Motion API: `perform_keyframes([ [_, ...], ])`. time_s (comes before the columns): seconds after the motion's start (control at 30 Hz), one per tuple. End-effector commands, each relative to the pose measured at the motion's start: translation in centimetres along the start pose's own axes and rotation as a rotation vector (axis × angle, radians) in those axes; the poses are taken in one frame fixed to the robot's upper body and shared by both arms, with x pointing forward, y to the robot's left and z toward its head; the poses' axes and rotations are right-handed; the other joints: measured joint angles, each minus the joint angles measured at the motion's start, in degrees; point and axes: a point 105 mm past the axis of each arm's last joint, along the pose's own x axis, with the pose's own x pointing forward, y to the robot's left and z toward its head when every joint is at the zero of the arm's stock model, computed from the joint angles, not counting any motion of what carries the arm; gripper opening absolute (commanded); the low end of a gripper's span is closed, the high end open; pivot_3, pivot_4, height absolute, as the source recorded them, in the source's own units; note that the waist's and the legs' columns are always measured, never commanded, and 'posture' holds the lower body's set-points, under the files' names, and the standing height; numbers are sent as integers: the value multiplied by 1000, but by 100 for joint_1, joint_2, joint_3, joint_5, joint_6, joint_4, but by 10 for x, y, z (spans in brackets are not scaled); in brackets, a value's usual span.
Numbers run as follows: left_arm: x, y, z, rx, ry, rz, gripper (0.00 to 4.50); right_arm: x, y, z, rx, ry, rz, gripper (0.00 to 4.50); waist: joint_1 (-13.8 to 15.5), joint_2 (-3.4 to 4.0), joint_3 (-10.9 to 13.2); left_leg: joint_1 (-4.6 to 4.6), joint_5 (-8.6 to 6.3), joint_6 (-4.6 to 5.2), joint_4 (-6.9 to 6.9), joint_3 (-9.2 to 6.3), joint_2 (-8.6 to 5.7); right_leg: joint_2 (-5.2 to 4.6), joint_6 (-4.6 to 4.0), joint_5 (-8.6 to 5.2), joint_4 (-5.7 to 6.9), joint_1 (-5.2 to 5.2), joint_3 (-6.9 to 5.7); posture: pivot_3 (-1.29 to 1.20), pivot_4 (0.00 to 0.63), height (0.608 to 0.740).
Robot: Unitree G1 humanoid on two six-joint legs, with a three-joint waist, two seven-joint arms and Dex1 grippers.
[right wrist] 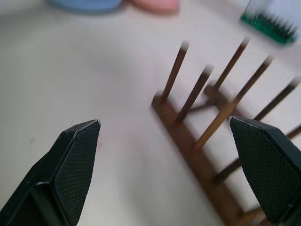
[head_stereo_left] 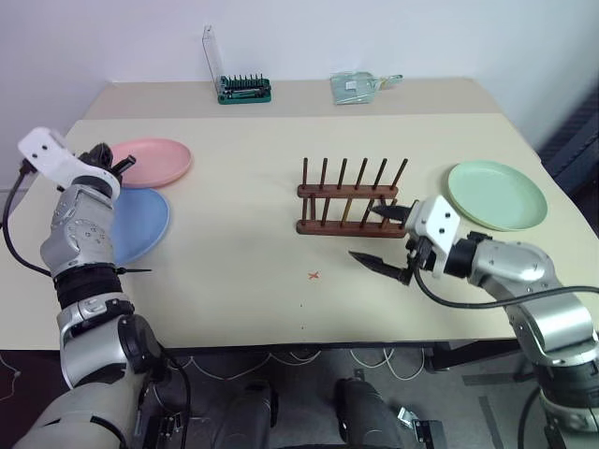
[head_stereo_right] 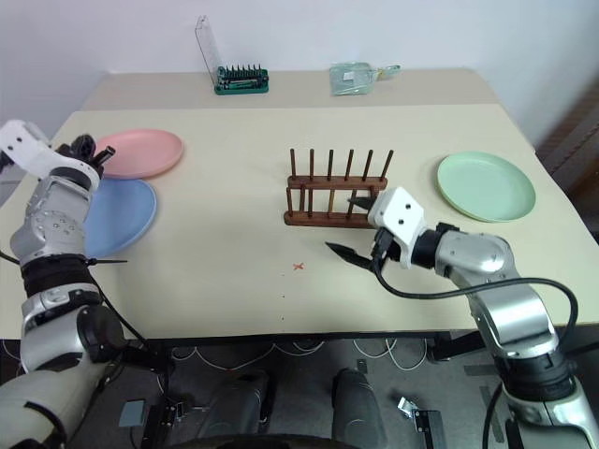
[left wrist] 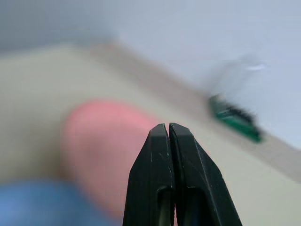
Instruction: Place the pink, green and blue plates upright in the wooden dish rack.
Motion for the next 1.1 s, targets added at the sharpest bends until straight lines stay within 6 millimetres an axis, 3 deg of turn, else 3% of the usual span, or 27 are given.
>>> perform_keyframes([
  [0.03, -5, -15, 14, 45, -47, -18, 56, 2, 0, 20, -67, -54, 0, 4500, 15, -1, -1, 0, 0, 0, 0, 0, 0, 0, 0, 0, -1, 0, 0, 0, 150, 740],
  [0.07, -6, -7, 5, 22, -3, 34, 56, 2, -1, 19, -69, -48, -3, 4500, 13, -2, -1, 0, 0, 0, 0, -1, -1, 0, 0, 0, -1, 2, 0, 0, 150, 740],
  [0.17, -11, 30, -2, -63, 9, 263, 865, 2, 1, 10, -76, -18, -3, 4500, -4, -2, -1, 0, -1, 1, 0, -1, -1, 0, 0, 0, -1, 1, 0, 0, 150, 740],
  [0.27, -16, 51, -2, -156, 1, 411, 2233, 1, 2, 8, -69, -14, -2, 4500, -16, -4, 0, 0, 0, 1, 0, 0, 1, 1, 0, 0, 3, -5, 0, 0, 150, 740],
  [0.4, -8, 57, -14, -179, 100, 485, 4217, 2, 2, 5, -59, -7, -3, 4500, 36, -11, 2, -1, 0, 1, 4, -1, -1, 1, 1, 1, 4, -1, -1, 0, 150, 740],
  [0.77, 17, 45, -44, -219, 312, 485, 4217, 2, 3, -2, -46, 10, -10, 4500, 85, -19, 3, -2, 0, 0, 6, -1, -5, 1, 8, 5, 0, 0, -1, 0, 150, 740],
  [1.0, 24, 34, -49, -243, 338, 466, 4217, 0, 4, -6, -43, 26, -21, 4500, 14, -19, 3, -2, 0, 0, 4, -1, -4, 0, 8, 5, 1, -1, -1, 0, 150, 740],
  [1.1, 24, 34, -48, -243, 333, 472, 3410, -1, 3, -6, -45, 26, -23, 4500, -4, -19, 3, -2, 0, 0, 5, -1, -4, 0, 9, 5, 3, -1, -1, 0, 150, 740],
])
